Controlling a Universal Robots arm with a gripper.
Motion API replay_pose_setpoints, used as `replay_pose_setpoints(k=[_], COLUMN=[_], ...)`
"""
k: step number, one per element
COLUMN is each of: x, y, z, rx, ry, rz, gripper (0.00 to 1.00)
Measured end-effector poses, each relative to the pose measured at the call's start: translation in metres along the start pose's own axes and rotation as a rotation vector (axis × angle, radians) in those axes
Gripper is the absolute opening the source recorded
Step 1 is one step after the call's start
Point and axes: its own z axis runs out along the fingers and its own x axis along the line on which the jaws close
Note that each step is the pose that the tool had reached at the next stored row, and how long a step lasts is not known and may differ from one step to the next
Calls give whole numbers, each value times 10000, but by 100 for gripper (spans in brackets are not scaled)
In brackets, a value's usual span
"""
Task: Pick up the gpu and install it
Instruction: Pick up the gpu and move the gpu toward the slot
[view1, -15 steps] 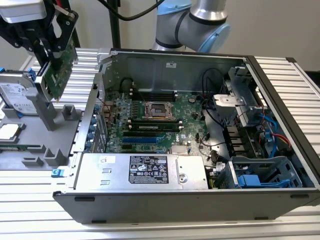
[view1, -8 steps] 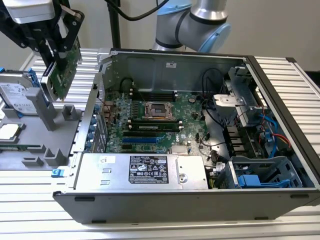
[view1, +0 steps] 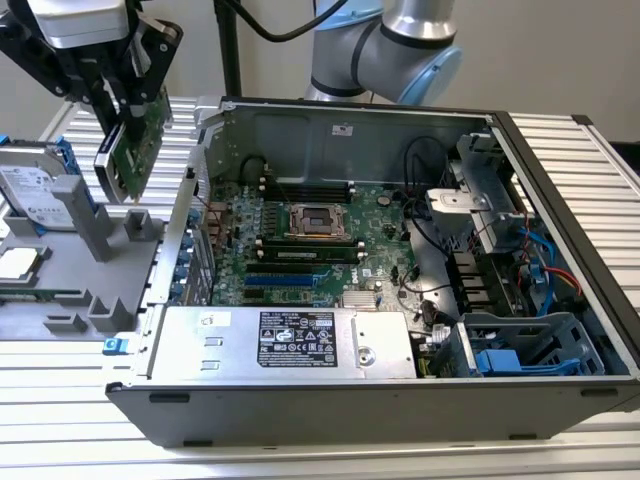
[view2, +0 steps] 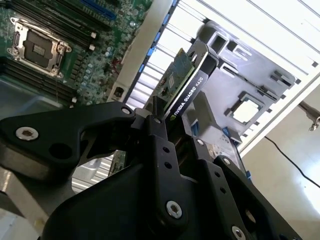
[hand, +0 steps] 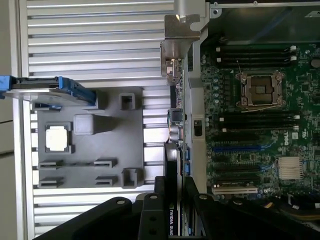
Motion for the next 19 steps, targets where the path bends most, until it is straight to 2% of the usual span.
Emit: replay_pose_setpoints(k=[19], x=[-48], y=[2], z=[1], rx=[0], ry=[0], rz=[0], gripper=[0])
